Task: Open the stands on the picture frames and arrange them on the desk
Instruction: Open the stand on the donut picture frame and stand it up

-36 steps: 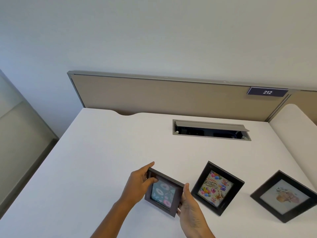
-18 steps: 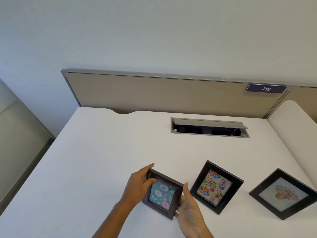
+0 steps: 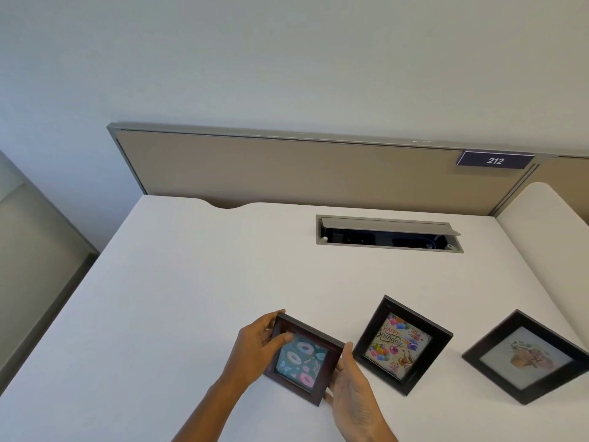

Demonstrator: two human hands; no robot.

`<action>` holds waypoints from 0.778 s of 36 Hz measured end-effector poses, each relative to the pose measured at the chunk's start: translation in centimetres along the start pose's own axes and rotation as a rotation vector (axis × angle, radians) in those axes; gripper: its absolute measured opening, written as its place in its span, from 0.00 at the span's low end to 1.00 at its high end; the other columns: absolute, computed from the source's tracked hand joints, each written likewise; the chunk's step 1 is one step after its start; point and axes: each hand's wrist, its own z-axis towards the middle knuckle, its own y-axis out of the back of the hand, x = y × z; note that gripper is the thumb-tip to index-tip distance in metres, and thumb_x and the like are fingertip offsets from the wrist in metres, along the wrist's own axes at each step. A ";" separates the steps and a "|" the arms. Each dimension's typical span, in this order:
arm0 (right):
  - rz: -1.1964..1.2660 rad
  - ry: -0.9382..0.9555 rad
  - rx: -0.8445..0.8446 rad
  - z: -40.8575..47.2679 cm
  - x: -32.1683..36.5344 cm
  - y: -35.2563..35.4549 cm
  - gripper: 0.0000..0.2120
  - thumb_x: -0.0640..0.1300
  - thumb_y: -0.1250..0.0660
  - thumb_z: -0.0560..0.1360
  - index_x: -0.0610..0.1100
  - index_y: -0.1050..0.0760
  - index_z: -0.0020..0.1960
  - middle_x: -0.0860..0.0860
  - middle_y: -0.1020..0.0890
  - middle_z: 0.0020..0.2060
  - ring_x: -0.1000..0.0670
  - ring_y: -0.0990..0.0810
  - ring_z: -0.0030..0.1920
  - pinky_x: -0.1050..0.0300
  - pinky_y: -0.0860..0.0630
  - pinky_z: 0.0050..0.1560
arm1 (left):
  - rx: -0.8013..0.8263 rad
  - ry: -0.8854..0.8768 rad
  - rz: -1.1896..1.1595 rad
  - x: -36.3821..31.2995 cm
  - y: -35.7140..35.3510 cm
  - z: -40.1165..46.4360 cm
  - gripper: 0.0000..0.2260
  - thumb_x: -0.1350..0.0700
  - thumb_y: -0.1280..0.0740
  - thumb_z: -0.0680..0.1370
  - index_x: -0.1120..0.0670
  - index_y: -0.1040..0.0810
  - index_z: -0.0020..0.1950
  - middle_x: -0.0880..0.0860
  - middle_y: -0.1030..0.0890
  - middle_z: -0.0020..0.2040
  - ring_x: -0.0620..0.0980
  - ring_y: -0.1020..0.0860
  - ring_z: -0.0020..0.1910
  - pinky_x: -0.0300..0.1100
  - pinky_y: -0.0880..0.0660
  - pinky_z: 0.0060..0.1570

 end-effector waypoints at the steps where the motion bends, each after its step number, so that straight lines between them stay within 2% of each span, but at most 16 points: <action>1: -0.012 0.005 -0.001 0.0 -0.1 0.0 0.37 0.70 0.33 0.73 0.44 0.19 0.71 0.42 0.11 0.61 0.38 0.18 0.69 0.36 0.30 0.77 | 0.005 0.008 -0.015 0.0 0.0 -0.2 0.18 0.53 0.24 0.78 0.45 0.20 0.67 0.40 0.13 0.58 0.43 0.14 0.59 0.41 0.15 0.51; 4: -0.040 0.009 -0.011 0.0 -0.4 0.2 0.38 0.71 0.36 0.75 0.44 0.20 0.72 0.43 0.11 0.63 0.39 0.17 0.69 0.37 0.30 0.78 | -0.004 0.024 -0.013 -0.1 0.1 -0.9 0.12 0.49 0.28 0.80 0.39 0.21 0.63 0.35 0.13 0.56 0.38 0.15 0.58 0.34 0.17 0.47; 7: -0.060 0.014 -0.010 -0.1 -0.5 0.2 0.39 0.72 0.39 0.75 0.45 0.21 0.74 0.45 0.11 0.64 0.41 0.15 0.67 0.42 0.25 0.67 | -0.028 0.025 0.024 -0.1 0.2 -1.4 0.09 0.43 0.36 0.81 0.36 0.22 0.61 0.29 0.15 0.54 0.30 0.18 0.57 0.27 0.20 0.46; 10: -0.062 0.027 0.002 -0.1 -0.7 0.2 0.39 0.73 0.40 0.76 0.46 0.22 0.74 0.45 0.12 0.64 0.44 0.12 0.63 0.44 0.23 0.64 | -0.013 0.033 0.048 0.2 0.2 -1.7 0.14 0.42 0.40 0.83 0.42 0.19 0.63 0.34 0.14 0.55 0.34 0.18 0.58 0.29 0.20 0.49; 14: -0.082 0.054 -0.003 -0.1 -0.8 -0.2 0.38 0.73 0.41 0.76 0.48 0.23 0.74 0.47 0.11 0.64 0.46 0.11 0.61 0.43 0.22 0.63 | -0.004 0.036 0.094 0.7 0.3 -1.6 0.12 0.50 0.39 0.87 0.47 0.19 0.65 0.39 0.13 0.54 0.35 0.18 0.58 0.30 0.20 0.49; 17: -0.086 0.060 -0.016 0.0 -0.8 -0.4 0.37 0.73 0.41 0.76 0.50 0.23 0.74 0.48 0.12 0.64 0.45 0.13 0.65 0.43 0.23 0.65 | 0.006 0.026 0.132 0.9 0.3 -1.3 0.11 0.53 0.37 0.86 0.48 0.20 0.66 0.39 0.13 0.55 0.33 0.19 0.58 0.30 0.20 0.50; 21: -0.101 0.070 -0.013 0.1 -0.6 -0.5 0.37 0.74 0.41 0.77 0.51 0.23 0.74 0.49 0.12 0.65 0.45 0.13 0.66 0.41 0.25 0.68 | 0.031 0.006 0.136 0.9 0.6 -1.0 0.08 0.55 0.37 0.86 0.46 0.21 0.63 0.31 0.16 0.53 0.32 0.19 0.57 0.29 0.20 0.48; 23: -0.125 0.079 -0.007 0.3 -0.4 -0.7 0.37 0.74 0.42 0.78 0.51 0.23 0.74 0.49 0.12 0.65 0.47 0.12 0.64 0.41 0.25 0.69 | 0.026 0.000 0.129 0.8 0.9 -0.9 0.08 0.55 0.37 0.86 0.46 0.21 0.62 0.33 0.15 0.52 0.32 0.18 0.56 0.30 0.20 0.48; 25: -0.160 0.086 0.007 0.4 -0.2 -1.1 0.37 0.75 0.42 0.78 0.52 0.23 0.75 0.50 0.13 0.66 0.47 0.13 0.66 0.39 0.27 0.74 | 0.011 0.003 0.117 0.7 1.2 -0.8 0.08 0.55 0.37 0.86 0.46 0.20 0.62 0.37 0.13 0.52 0.35 0.18 0.57 0.31 0.19 0.48; 28: -0.205 0.100 0.035 0.7 0.4 -2.1 0.39 0.78 0.41 0.77 0.52 0.22 0.75 0.49 0.13 0.67 0.46 0.14 0.68 0.37 0.29 0.77 | 0.003 -0.007 0.102 0.5 2.1 -0.6 0.08 0.55 0.37 0.86 0.43 0.20 0.60 0.35 0.14 0.53 0.36 0.18 0.57 0.31 0.19 0.49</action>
